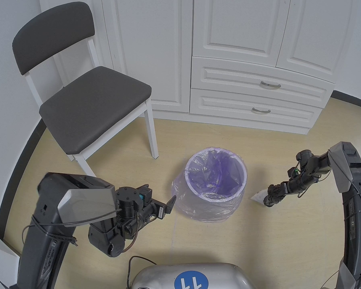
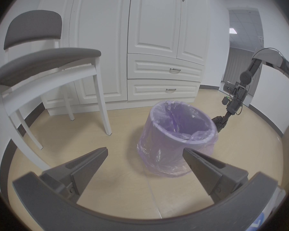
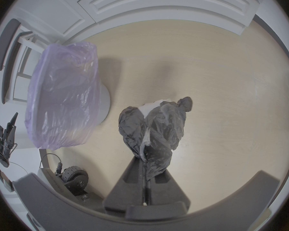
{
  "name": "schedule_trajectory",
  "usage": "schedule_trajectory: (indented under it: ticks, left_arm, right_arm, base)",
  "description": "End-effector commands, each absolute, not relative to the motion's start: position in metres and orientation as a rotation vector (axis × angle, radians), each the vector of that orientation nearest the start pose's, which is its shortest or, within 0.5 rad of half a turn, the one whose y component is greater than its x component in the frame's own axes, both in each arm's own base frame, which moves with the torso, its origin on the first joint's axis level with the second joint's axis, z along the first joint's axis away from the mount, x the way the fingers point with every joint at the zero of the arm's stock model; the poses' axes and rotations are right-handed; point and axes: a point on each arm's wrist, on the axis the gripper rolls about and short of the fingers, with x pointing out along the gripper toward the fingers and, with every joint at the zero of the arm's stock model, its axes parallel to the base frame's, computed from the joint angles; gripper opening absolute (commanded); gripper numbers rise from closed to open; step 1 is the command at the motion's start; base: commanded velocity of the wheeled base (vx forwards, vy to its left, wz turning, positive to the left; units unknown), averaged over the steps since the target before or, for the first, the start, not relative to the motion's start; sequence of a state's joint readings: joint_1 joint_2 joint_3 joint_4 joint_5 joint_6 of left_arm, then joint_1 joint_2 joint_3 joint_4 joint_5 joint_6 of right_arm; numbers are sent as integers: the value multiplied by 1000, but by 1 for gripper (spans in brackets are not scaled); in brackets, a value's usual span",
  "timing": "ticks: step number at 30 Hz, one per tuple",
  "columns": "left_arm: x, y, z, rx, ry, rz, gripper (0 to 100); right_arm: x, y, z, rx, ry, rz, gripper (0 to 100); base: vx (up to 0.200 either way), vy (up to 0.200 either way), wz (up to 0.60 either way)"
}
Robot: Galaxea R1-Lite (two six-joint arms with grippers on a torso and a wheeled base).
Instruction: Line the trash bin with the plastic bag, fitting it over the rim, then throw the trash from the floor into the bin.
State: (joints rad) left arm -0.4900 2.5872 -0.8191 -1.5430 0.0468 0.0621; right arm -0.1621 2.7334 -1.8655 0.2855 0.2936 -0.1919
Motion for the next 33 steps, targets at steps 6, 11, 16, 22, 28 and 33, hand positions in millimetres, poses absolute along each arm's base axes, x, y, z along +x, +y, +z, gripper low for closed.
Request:
schedule_trajectory:
  ticks: [6, 11, 16, 22, 28, 33]
  left_arm:
    - [273, -148, 50, 91, 166, -446, 100]
    - [249, -139, 70, 86, 147, -456, 100]
    - [218, -131, 84, 90, 139, -458, 100]
    - [190, -119, 100, 85, 105, -413, 100]
    - [181, -111, 116, 68, 41, -351, 100]
    - [188, -109, 143, 42, -89, -284, 100]
  right_arm:
    - [403, -79, 29, 103, 932, 184, 0]
    - [360, -79, 51, 127, 877, 182, 0]
    - [317, -77, 80, 119, 818, 155, 0]
    - [263, -72, 125, 94, 713, 109, 0]
    - [218, -61, 158, 52, 587, 95, 0]
    - [180, -38, 204, -39, 375, 132, 0]
  base:
    - [0, 0, 0]
    - [0, 0, 0]
    - [0, 0, 0]
    - [0, 0, 0]
    - [0, 0, 0]
    - [0, 0, 0]
